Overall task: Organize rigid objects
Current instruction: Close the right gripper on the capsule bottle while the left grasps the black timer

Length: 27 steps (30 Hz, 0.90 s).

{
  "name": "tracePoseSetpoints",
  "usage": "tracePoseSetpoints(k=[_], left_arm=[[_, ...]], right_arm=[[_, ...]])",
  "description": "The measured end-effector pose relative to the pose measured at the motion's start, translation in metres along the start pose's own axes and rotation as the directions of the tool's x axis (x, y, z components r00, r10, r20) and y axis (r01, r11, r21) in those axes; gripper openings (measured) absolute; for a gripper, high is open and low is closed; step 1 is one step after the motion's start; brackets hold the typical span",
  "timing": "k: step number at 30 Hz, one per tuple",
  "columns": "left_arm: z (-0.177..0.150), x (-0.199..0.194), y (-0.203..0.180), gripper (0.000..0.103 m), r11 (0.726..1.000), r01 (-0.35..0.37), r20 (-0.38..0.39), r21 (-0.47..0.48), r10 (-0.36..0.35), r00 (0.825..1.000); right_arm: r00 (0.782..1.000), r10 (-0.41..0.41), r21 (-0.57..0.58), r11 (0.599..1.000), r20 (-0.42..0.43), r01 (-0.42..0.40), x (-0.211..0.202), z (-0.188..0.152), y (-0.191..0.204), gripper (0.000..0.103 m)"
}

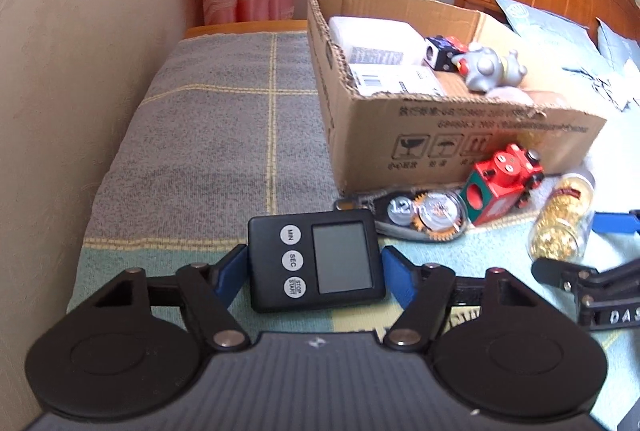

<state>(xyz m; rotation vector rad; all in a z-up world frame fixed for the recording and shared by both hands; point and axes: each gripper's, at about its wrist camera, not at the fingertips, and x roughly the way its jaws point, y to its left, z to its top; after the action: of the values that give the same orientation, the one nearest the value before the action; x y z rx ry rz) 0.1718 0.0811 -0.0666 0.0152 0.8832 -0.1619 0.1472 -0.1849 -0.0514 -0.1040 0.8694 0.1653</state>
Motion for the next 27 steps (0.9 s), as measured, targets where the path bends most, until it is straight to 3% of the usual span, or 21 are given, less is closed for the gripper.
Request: tracePoseSetpoints(k=[5, 7, 9, 14, 27], left_arm=[[-0.015, -0.015, -0.012, 0.071, 0.992, 0.061, -0.038, 0.109, -0.057, 0.998], [-0.021, -0.019, -0.018, 0.072, 0.989, 0.051, -0.044, 0.140, -0.046, 0.998], [-0.023, -0.019, -0.019, 0.080, 0.992, 0.039, -0.048, 0.120, -0.034, 0.998], [-0.022, -0.014, -0.023, 0.089, 0.996, 0.010, -0.041, 0.084, -0.007, 0.999], [-0.024, -0.016, -0.024, 0.089, 0.997, 0.001, -0.040, 0.073, 0.002, 0.999]], right_arm=[[1.000, 0.002, -0.004, 1.000, 0.005, -0.002, -0.001, 0.000, -0.001, 0.103], [1.000, 0.004, -0.009, 1.000, 0.008, -0.004, -0.001, 0.000, -0.001, 0.103], [1.000, 0.006, -0.011, 1.000, 0.009, -0.006, -0.001, 0.000, -0.001, 0.103], [1.000, 0.015, -0.020, 1.000, 0.012, -0.014, -0.002, -0.001, -0.002, 0.103], [0.998, 0.067, -0.125, 0.990, -0.011, -0.067, 0.001, 0.010, -0.005, 0.103]])
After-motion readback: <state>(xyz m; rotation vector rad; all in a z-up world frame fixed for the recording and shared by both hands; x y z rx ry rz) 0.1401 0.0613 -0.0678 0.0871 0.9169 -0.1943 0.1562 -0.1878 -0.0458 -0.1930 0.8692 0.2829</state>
